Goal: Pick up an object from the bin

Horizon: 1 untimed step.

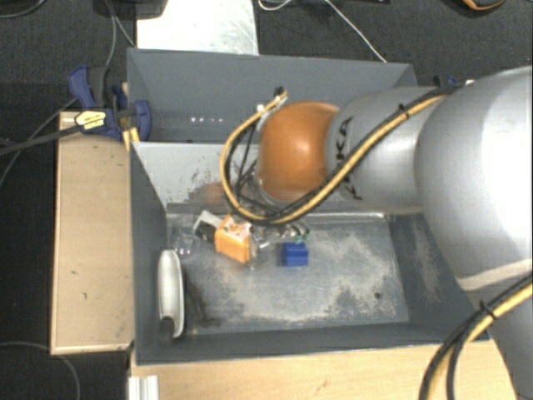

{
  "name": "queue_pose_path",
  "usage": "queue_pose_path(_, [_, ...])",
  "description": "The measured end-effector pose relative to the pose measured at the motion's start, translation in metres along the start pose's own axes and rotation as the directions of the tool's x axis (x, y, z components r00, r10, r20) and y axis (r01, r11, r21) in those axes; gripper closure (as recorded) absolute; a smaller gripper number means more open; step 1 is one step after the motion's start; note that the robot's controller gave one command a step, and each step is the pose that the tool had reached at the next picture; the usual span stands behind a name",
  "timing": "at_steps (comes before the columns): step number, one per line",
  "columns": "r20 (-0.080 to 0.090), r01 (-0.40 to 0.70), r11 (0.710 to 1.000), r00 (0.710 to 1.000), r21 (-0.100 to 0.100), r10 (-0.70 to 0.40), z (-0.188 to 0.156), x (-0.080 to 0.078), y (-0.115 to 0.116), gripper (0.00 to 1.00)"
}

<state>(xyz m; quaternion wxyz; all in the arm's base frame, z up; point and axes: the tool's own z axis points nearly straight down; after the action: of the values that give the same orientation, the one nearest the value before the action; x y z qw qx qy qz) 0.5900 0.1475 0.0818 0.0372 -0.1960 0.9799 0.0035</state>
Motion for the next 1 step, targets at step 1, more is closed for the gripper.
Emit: queue_pose_path(1, [0.001, -0.001, 1.0, 1.0, -0.001, 0.001, -0.0001, -0.0004, 0.0003, 1.0])
